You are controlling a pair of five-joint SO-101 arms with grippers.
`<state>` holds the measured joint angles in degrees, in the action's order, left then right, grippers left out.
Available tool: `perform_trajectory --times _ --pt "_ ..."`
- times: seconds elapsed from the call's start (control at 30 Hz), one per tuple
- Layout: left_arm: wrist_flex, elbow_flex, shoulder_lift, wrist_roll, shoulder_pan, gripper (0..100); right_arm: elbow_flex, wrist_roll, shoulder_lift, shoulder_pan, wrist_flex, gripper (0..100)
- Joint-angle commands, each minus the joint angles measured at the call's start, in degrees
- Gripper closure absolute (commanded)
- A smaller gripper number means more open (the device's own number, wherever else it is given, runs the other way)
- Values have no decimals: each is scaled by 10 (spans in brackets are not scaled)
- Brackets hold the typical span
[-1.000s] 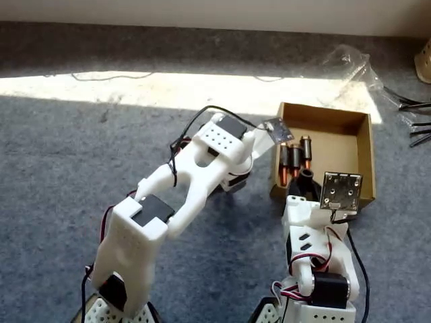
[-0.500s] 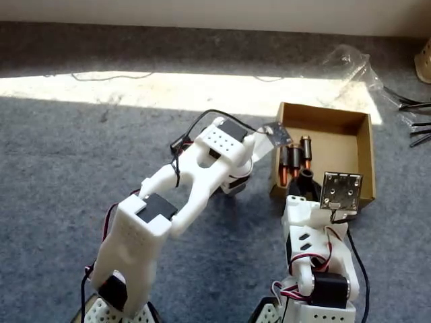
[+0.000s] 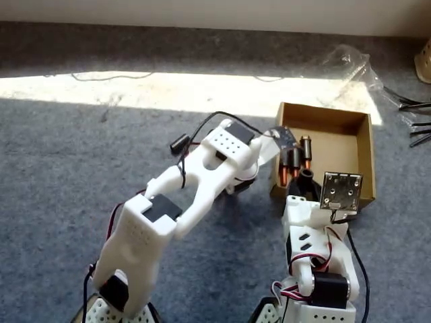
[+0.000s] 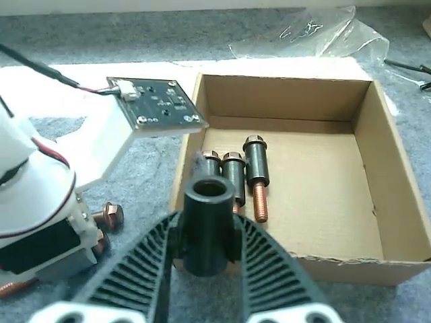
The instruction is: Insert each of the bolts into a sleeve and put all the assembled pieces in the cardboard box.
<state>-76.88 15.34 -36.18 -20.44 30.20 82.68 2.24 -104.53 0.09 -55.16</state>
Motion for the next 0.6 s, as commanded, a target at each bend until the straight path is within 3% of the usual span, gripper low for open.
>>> perform_trajectory --times 0.0,0.3,0.4,0.57 --pt "-56 70 5 5 -1 994 -5 -2 -7 3 20 995" --pt "-191 192 5 4 -15 995 -5 -4 -7 0 22 995" --pt "-228 238 9 5 -28 995 -4 -2 -7 -36 21 995" --pt "-236 242 86 36 -51 995 25 -2 -7 -68 44 995"
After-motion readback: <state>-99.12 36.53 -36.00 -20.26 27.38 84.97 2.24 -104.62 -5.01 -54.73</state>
